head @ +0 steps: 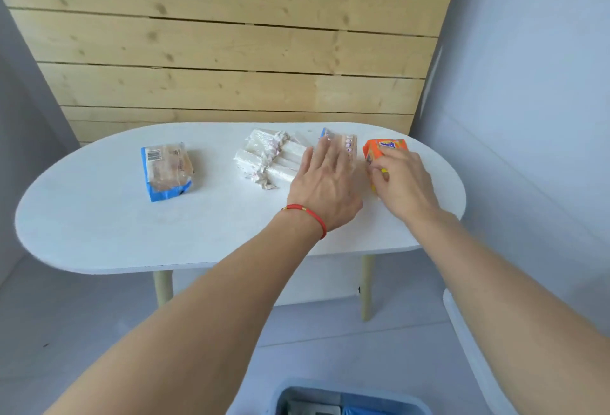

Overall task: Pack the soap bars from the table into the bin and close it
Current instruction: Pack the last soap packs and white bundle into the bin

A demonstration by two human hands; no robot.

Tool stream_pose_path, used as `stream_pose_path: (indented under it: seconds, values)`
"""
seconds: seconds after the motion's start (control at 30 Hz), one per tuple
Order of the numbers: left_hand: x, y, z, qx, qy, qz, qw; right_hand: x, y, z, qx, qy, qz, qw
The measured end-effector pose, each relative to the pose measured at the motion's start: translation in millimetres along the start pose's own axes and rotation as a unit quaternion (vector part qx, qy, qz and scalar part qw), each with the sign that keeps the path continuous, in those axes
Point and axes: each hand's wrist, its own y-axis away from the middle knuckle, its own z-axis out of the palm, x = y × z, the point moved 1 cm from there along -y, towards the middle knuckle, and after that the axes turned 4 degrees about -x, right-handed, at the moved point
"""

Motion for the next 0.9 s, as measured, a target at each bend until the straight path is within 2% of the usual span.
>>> stream_pose_path:
  seconds: [0.07,0.13,0.2,0.3,0.4,0.5,0.63,0.73,0.8,0.83,0.9]
  values:
    - [11,-11,-3,0.027,-0.005,-0.051,0.998,4,22,-3,0.033,-0.013,0.006,0.999]
    - [22,-18,-9,0.07,0.036,-0.097,0.992,7,39,-6,0.034,-0.037,0.027,0.998]
    - [32,-20,-12,0.079,0.034,-0.098,0.991,9,52,-12,0.028,-0.057,0.061,0.996]
    - [40,-18,-12,0.09,0.017,-0.083,0.992,9,65,-27,-0.034,-0.041,0.12,0.991]
    - [46,-5,-16,0.102,0.066,-0.098,0.988,10,73,-42,-0.088,-0.05,0.176,0.979]
    - [53,23,-26,0.069,0.108,-0.092,0.987,10,85,-54,-0.127,-0.064,0.203,0.969]
    - [54,77,-42,0.048,0.135,-0.044,0.989,10,116,-61,-0.13,-0.106,0.193,0.967]
    - [56,118,-51,0.015,0.167,-0.042,0.985,13,153,-63,-0.138,-0.168,0.185,0.959]
    - [50,142,-46,-0.046,0.244,-0.084,0.965,21,182,-58,-0.144,-0.255,0.212,0.933]
    - [46,152,-39,-0.085,0.299,-0.122,0.942,27,198,-52,-0.154,-0.307,0.23,0.911]
    - [37,168,-14,-0.175,0.417,-0.222,0.864,39,227,-36,-0.194,-0.391,0.268,0.859]
